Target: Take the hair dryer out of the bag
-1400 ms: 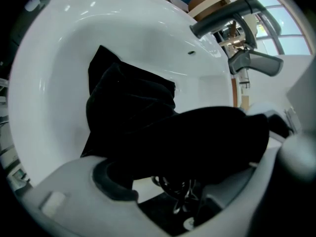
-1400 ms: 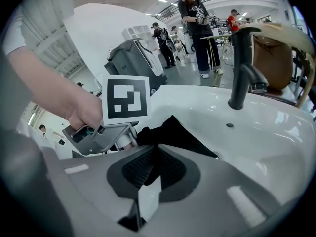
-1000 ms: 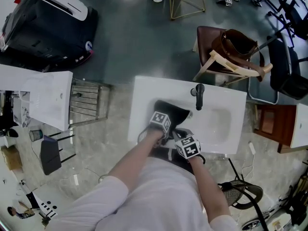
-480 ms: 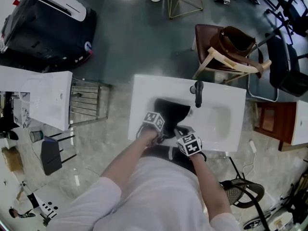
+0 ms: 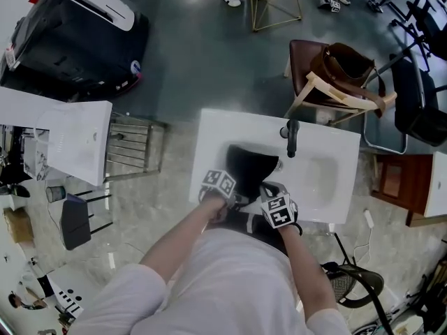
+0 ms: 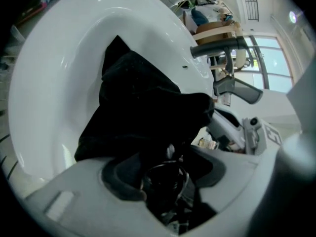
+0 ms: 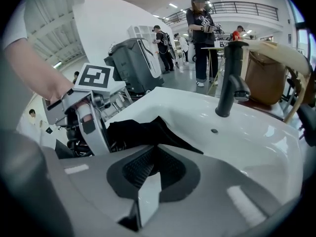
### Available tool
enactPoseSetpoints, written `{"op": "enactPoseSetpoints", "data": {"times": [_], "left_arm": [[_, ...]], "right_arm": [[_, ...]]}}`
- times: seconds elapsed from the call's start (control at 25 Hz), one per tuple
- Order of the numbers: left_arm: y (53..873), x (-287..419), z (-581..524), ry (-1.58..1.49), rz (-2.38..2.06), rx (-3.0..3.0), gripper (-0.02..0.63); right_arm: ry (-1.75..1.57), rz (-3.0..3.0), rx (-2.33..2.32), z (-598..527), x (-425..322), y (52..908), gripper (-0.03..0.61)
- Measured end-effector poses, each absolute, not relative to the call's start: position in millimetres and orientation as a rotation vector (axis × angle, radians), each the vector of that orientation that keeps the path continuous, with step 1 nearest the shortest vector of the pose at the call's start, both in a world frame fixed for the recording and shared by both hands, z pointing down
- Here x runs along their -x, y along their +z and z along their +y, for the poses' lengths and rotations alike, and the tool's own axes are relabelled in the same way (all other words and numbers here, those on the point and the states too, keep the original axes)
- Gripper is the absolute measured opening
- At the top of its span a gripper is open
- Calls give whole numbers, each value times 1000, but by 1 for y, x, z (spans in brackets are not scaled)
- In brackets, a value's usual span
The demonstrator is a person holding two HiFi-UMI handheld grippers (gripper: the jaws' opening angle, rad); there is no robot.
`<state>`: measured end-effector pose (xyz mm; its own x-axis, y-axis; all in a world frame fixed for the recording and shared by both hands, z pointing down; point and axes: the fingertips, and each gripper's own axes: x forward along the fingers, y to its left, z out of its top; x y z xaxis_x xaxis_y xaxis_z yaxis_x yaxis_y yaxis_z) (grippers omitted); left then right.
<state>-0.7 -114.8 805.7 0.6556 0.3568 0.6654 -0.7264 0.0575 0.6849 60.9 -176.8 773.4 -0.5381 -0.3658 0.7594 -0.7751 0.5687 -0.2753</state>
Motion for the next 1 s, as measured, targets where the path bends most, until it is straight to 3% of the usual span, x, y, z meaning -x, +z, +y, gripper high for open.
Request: {"op": "enactPoseSetpoints", "data": {"times": [0.64,0.84,1.0], "left_arm": [[747,-4,-108,571,-395,-1262,241],[732,-8,-97,515,-373,-1263,241],[723,-3,-87,512,-393,-1282,242]], "right_arm": [[594,-2131,-960,-170,-74,756,23],[600,-2213,-949,-167,-66,744,78],[591,-2201,-915,-160,-63,743,44]]}}
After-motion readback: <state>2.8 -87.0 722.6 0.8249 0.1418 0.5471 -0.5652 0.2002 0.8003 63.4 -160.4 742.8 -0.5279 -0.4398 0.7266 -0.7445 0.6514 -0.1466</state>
